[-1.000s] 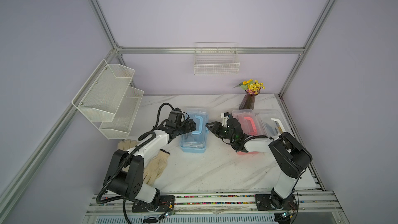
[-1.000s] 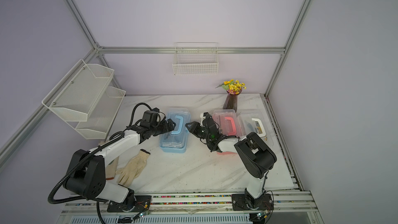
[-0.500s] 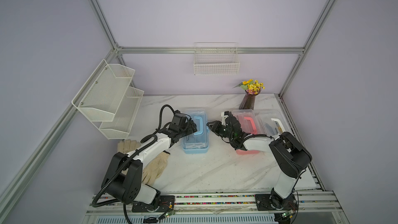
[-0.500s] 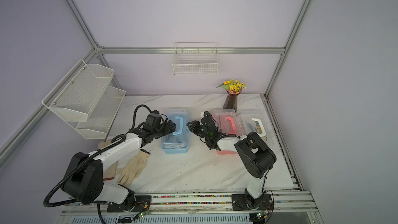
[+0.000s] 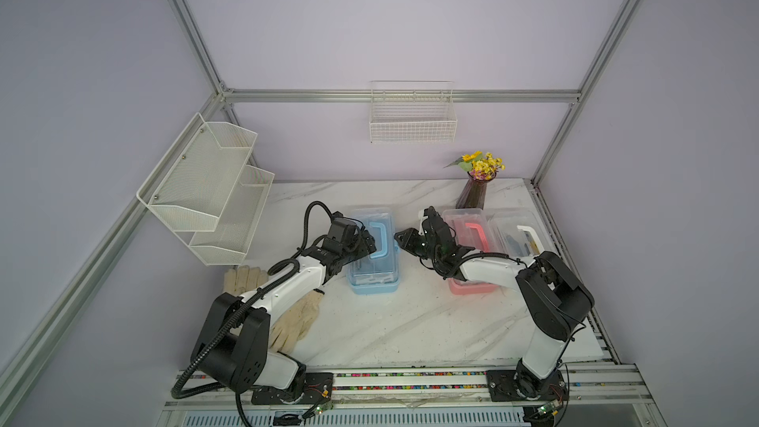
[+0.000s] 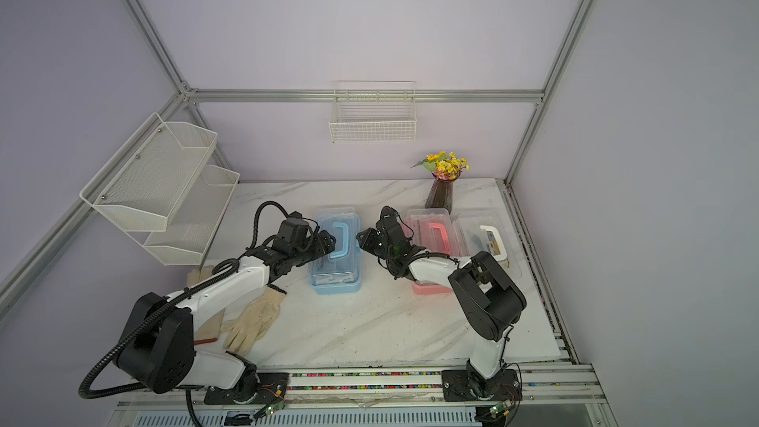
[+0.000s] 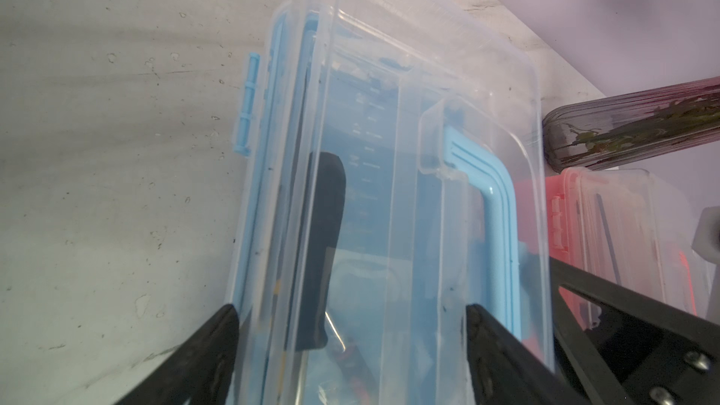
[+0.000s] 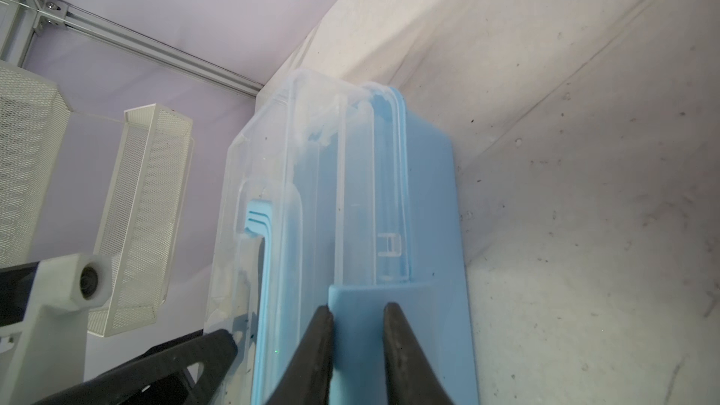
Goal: Close toolboxes
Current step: Fasten the toolbox latch on the toolbox.
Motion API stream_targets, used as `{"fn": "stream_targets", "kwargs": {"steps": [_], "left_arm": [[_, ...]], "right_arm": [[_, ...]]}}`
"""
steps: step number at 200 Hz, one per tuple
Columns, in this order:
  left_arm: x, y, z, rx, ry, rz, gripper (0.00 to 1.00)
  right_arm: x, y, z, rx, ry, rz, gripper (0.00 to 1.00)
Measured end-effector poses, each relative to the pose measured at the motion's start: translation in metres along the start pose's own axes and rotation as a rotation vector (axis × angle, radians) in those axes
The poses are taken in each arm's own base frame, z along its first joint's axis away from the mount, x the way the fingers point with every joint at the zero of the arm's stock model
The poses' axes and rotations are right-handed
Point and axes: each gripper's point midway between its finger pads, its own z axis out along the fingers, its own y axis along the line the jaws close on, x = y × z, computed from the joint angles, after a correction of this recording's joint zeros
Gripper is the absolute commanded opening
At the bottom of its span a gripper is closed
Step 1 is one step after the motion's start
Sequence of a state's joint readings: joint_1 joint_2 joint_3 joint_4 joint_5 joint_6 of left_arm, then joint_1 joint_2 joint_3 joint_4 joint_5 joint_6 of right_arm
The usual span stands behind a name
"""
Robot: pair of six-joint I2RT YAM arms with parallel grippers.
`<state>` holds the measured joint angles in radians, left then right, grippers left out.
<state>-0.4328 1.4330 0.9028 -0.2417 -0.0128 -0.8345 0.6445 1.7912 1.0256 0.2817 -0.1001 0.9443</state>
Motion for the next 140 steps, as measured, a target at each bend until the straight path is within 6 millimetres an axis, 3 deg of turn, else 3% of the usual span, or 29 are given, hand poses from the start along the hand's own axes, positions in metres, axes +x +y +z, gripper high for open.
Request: {"fn": "stream_targets", "kwargs": {"steps": [50,90,140], "left_arm": [[0.000,0.000,0.000,0.000,-0.001,-0.003,0.86],[0.000,0.000,0.000,-0.002,-0.001,-0.003,0.86],[0.000,0.001,0.000,-0.004,-0.003,-0.002,0.85]], "right_arm": [[0.001,0.002,0.000,0.090,-0.006,-0.061,0.22],[0.022,-0.013,-0.001,0.172,0.053,-0.096,0.22],[0.025,-0.013,0.000,0.166,0.061,-0.092,0.21]]}}
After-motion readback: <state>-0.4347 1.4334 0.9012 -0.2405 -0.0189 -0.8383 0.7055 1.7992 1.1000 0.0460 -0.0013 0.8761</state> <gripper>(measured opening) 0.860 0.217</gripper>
